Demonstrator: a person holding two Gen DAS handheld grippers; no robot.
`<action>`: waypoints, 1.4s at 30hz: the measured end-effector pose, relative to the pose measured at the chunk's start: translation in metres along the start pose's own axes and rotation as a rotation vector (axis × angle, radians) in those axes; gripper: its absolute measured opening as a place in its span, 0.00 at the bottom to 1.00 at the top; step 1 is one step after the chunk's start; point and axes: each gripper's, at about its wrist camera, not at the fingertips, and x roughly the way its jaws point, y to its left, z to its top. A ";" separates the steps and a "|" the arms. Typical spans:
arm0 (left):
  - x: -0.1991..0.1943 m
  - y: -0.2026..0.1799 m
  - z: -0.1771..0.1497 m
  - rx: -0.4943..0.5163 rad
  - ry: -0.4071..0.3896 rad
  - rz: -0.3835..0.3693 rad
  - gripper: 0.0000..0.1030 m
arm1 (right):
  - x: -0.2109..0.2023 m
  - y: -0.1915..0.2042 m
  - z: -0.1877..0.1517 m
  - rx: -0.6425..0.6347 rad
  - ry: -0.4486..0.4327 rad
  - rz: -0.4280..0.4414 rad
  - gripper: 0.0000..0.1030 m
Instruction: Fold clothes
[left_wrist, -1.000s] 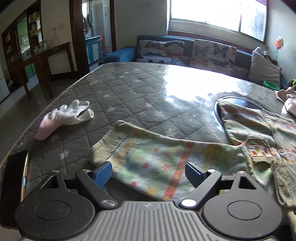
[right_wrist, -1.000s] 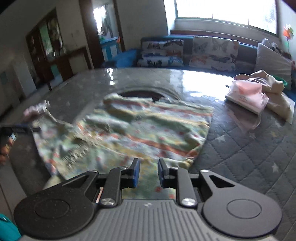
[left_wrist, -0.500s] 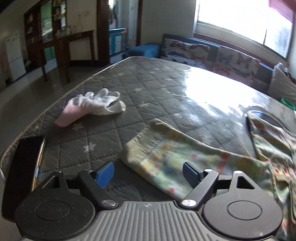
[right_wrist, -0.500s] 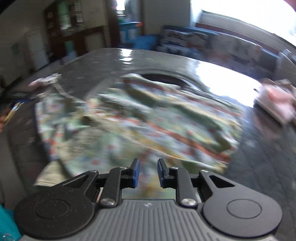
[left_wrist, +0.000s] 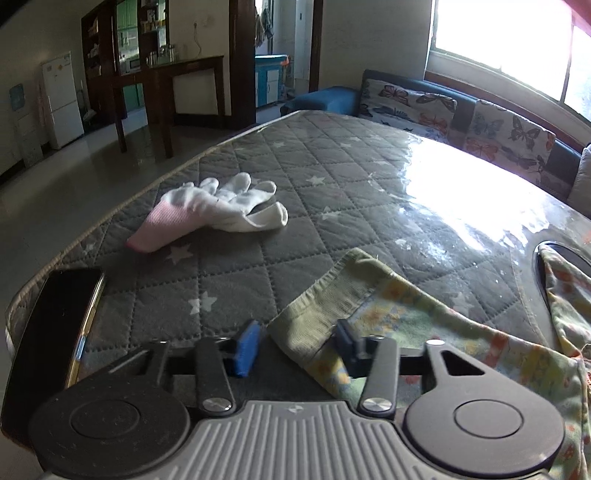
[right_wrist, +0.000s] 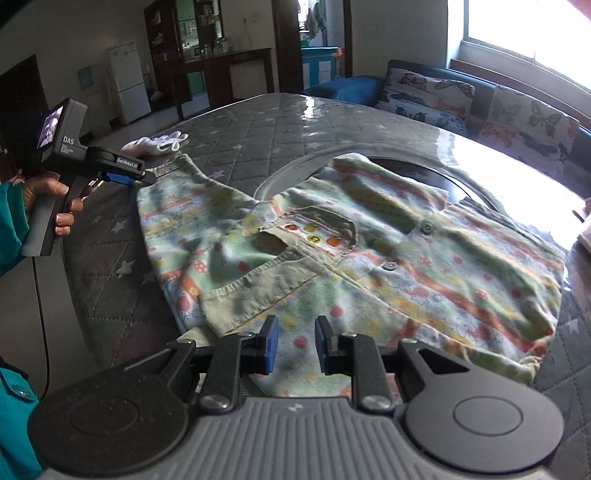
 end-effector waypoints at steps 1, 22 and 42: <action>0.000 -0.001 0.000 0.002 -0.004 -0.012 0.27 | -0.001 -0.002 -0.001 0.006 -0.003 -0.003 0.20; -0.129 -0.143 0.008 0.163 -0.053 -0.759 0.10 | -0.054 -0.055 -0.036 0.214 -0.114 -0.145 0.21; -0.137 -0.235 -0.060 0.494 0.117 -0.984 0.38 | -0.080 -0.081 -0.058 0.315 -0.155 -0.238 0.21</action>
